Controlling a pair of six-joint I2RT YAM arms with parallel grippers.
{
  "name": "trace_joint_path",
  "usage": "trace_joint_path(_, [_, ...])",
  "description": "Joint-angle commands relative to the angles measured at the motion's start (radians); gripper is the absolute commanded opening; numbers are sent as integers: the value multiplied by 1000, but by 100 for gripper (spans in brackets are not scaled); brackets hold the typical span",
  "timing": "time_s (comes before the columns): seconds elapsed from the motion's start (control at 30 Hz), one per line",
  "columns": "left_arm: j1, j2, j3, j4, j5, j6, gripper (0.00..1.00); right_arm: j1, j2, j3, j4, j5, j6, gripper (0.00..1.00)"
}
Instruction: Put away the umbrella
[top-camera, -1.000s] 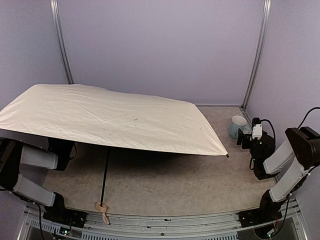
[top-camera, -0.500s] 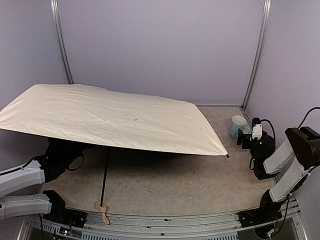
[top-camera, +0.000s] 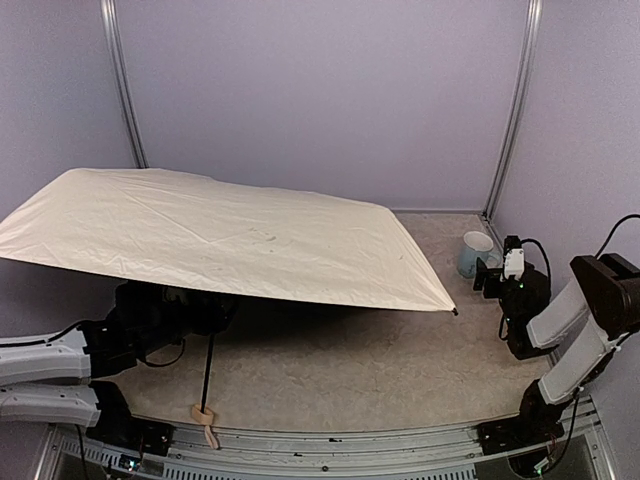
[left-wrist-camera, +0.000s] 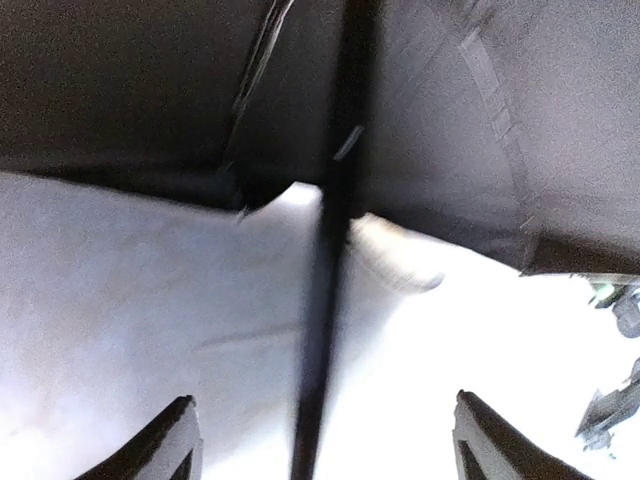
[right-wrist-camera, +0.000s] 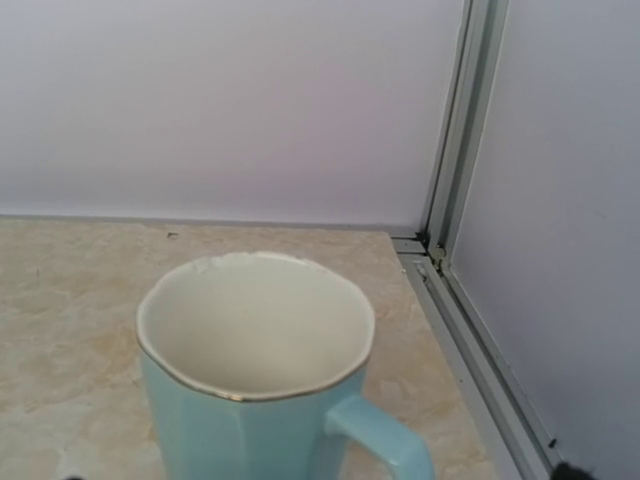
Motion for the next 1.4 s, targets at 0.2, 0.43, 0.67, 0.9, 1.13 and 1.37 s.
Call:
trace_joint_path(0.2, [-8,111,-51,28,-28,-37,34,-14,-3,7,9,-1,3,100])
trace_joint_path(0.43, [-11,104,-47,103,-49,-43,0,-14,0,7,12,0,2,100])
trace_joint_path(0.67, [-11,106,67,143,-109,41,0,-13,-61,10,-40,19,5,100])
trace_joint_path(0.9, [-13,146,196,288,-79,139,0,-11,-382,188,-584,-17,80,100])
trace_joint_path(1.13, [-12,317,361,479,68,159,0,10,-509,390,-975,-386,174,90])
trace_joint_path(1.37, [23,456,517,596,321,24,0,194,-647,437,-1044,-710,133,83])
